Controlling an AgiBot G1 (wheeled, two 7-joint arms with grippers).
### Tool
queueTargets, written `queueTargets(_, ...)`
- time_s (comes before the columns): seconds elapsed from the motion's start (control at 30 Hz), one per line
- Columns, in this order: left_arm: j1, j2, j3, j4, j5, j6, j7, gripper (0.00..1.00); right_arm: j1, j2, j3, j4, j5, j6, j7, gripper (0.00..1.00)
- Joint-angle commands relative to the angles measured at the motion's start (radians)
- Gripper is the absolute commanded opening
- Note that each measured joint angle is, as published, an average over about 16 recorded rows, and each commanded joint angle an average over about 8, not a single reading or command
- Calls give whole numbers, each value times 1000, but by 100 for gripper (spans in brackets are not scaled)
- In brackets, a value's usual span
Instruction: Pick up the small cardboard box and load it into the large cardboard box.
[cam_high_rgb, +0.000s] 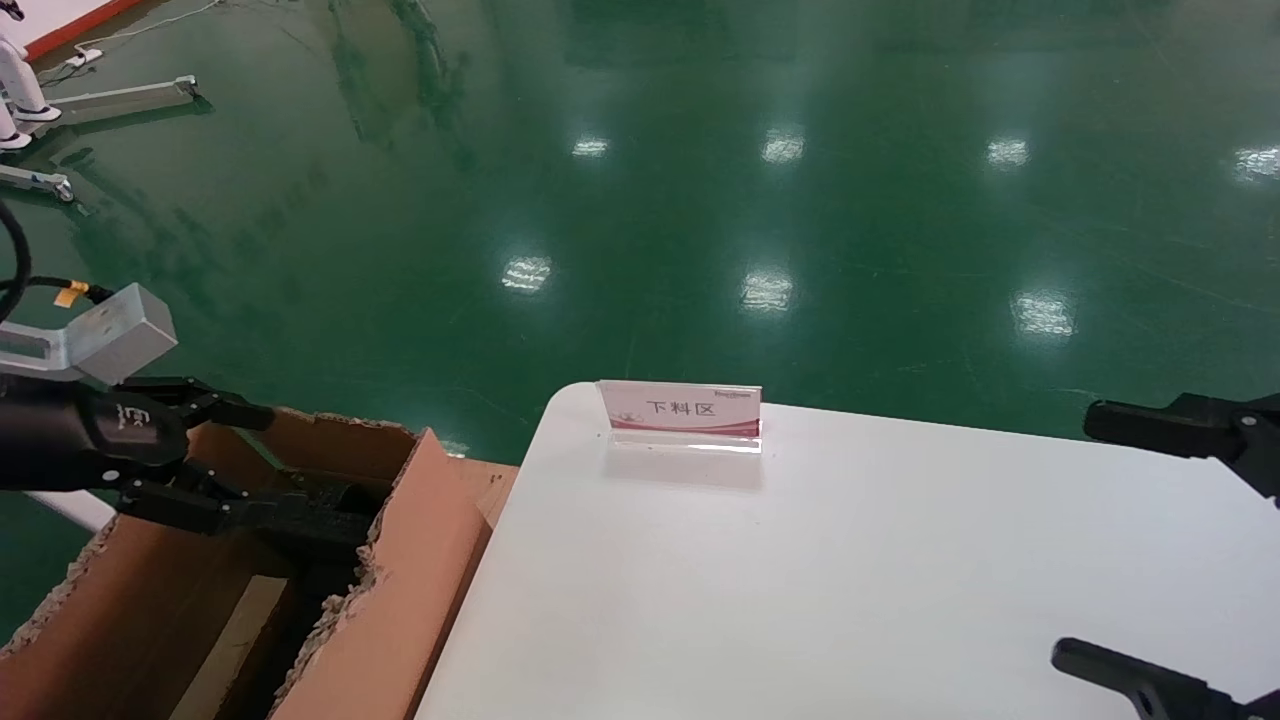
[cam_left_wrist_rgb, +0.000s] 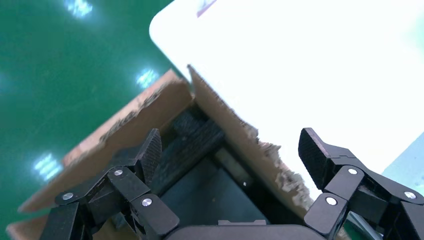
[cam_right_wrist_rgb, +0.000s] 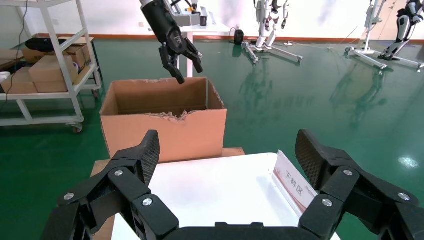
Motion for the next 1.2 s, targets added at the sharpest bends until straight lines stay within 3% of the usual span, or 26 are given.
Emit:
queueTargets(0.03,-5,-16,-10,-9,-15,8,29,100,0,0,0,0,0,0,0,100)
queueTargets(0.27,32,2,-55,-15,-12,7,23,100,0,0,0,0,0,0,0,100)
queueTargets(1.2,293,91,-366,-75,-58,20,51,100,0,0,0,0,0,0,0,100)
